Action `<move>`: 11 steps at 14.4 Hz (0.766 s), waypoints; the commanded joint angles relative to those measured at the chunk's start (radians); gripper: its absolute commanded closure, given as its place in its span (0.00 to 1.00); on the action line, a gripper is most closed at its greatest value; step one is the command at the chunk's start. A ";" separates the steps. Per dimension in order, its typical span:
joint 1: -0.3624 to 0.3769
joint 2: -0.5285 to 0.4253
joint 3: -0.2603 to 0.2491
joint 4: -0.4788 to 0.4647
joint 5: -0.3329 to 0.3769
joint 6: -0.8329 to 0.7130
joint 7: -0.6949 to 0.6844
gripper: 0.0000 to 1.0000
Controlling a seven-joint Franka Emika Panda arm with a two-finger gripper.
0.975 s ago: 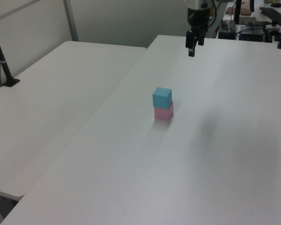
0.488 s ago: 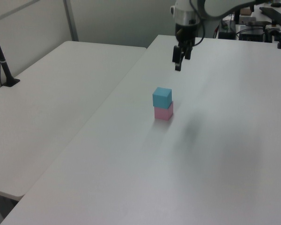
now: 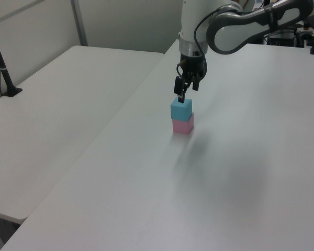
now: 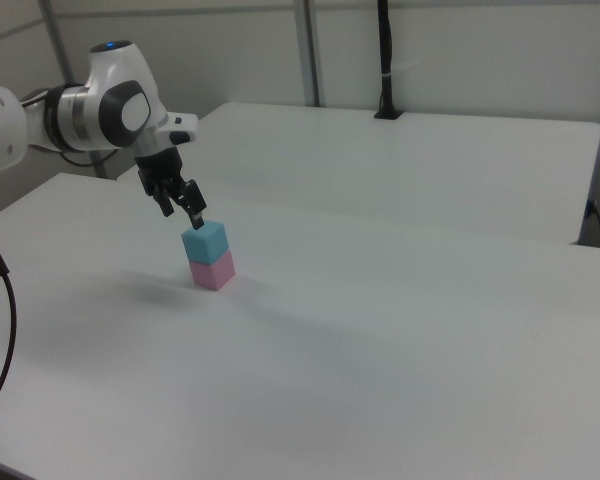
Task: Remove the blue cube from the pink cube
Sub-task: 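Lower the gripper around the light-blue cube and close the fingers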
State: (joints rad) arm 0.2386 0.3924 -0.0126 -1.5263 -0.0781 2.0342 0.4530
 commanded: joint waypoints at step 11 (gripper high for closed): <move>0.014 0.098 -0.012 0.021 -0.092 0.116 0.015 0.00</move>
State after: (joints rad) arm 0.2417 0.4683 -0.0127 -1.5195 -0.1375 2.1404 0.4576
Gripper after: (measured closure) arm 0.000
